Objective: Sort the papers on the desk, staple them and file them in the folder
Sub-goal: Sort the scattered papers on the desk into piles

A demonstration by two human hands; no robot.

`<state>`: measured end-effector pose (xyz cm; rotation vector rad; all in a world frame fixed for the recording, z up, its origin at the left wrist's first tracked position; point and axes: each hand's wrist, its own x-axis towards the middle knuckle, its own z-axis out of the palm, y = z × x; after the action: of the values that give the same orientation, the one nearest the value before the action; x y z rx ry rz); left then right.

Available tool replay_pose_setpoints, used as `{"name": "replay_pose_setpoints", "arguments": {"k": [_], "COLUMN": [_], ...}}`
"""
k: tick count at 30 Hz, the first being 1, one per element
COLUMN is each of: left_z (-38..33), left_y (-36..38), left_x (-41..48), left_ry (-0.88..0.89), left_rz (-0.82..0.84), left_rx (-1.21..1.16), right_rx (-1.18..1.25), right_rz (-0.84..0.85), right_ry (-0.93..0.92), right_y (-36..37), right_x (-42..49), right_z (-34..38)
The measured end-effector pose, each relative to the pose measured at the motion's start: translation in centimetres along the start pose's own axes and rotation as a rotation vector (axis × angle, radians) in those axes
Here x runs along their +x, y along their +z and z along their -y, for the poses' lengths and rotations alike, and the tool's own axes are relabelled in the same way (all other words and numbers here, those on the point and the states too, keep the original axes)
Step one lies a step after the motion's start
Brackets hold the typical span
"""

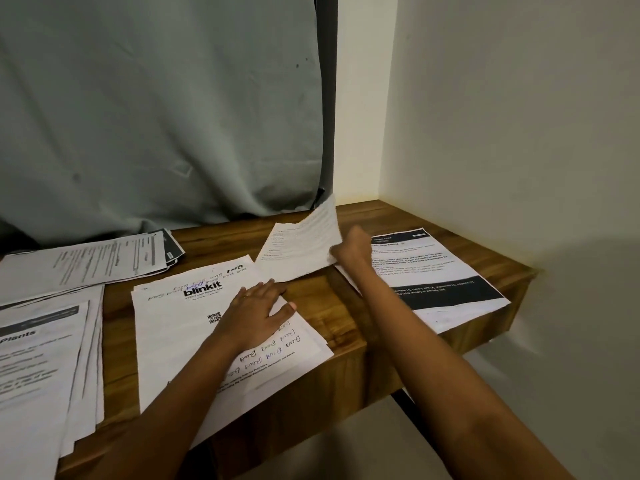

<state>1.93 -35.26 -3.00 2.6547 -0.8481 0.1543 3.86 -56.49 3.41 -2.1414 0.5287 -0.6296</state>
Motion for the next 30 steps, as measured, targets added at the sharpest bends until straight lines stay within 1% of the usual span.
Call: {"name": "replay_pose_setpoints", "arguments": {"k": [4, 7, 10, 15, 17, 22, 24, 26, 28, 29, 30], "left_z": [-0.2, -0.2, -0.4, -0.6, -0.8, -1.3, -1.7, -2.4, -2.8, -2.8, -2.6], "left_y": [-0.1, -0.2, -0.3, -0.5, -0.7, -1.0, -1.4, -1.9, -2.5, -2.9, -3.3], "left_x": [-0.1, -0.1, -0.1, -0.4, -0.5, -0.8, -1.2, -1.7, -2.3, -2.6, -2.7], "left_ry": [-0.007, -0.016, -0.022, -0.023, -0.024, -0.023, -0.023, -0.040, -0.121, -0.179, -0.236], "left_rz": [0.016, 0.027, 0.040, 0.044, 0.043, 0.026, -0.025, -0.140, -0.306, -0.390, -0.457], "left_rx": [0.005, 0.024, 0.031, 0.029, 0.027, -0.002, -0.045, -0.087, -0.175, -0.229, -0.254], "right_rx": [0.052, 0.094, 0.071, -0.054, -0.106, -0.238, -0.354, -0.451, -0.457, -0.414, -0.333], "right_rz": [-0.178, -0.301, -0.386, -0.404, -0.409, -0.361, -0.391, -0.431, -0.467, -0.459, -0.410], "right_ry": [0.006, 0.081, 0.173, 0.278, 0.309, 0.366, 0.383, 0.356, 0.205, 0.100, -0.003], "right_y": [-5.7, -9.9, -13.1, -16.2, -16.4, -15.8, -15.2, -14.6, -13.6, -12.8, -12.0], "right_x": [2.4, 3.7, 4.0, 2.7, 2.4, 1.4, 0.9, 0.3, 0.0, -0.2, -0.7], "right_z": [-1.0, -3.5, -6.9, -11.7, -13.0, -14.4, -14.2, -13.3, -11.7, -10.6, -9.2]}}
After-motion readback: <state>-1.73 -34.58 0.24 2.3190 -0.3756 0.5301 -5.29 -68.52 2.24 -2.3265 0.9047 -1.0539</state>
